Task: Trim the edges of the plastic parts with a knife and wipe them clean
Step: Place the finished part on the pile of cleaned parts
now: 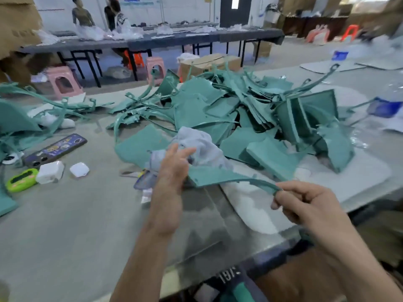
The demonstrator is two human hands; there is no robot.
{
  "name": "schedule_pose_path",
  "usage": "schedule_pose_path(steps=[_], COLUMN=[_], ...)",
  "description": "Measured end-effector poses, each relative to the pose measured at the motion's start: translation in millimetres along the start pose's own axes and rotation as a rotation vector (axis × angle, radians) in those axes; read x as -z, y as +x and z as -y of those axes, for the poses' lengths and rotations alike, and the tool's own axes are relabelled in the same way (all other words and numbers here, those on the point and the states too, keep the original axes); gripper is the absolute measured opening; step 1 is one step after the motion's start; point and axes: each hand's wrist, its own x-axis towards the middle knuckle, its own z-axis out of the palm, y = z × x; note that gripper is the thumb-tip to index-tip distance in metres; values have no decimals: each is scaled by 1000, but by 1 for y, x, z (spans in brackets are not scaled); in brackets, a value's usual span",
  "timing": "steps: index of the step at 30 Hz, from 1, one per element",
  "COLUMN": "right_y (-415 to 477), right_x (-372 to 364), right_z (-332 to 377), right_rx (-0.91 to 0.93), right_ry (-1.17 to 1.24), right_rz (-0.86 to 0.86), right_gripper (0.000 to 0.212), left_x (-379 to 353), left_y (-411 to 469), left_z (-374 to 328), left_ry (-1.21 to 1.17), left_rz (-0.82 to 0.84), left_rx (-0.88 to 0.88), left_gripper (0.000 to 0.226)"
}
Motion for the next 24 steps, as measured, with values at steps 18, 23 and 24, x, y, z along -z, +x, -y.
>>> schedule_pose_path(steps=[18, 23, 24], right_y=[-204, -234, -238], right_x=[223, 216, 211], right_z=[-206, -285, -296], right_rx=[-968, -1231, -1243], right_ry=[-314, -395, -493], right_rz=[-171, -376, -393], right_gripper=[46, 30, 30], left_x=[-285, -278, -275], left_y=[-166, -182, -179], left_z=[132, 153, 154], left_ry=[-90, 55, 75], left_rz=[824, 808, 823], left_rx=[896, 1015, 987], left_gripper=[30, 49, 48])
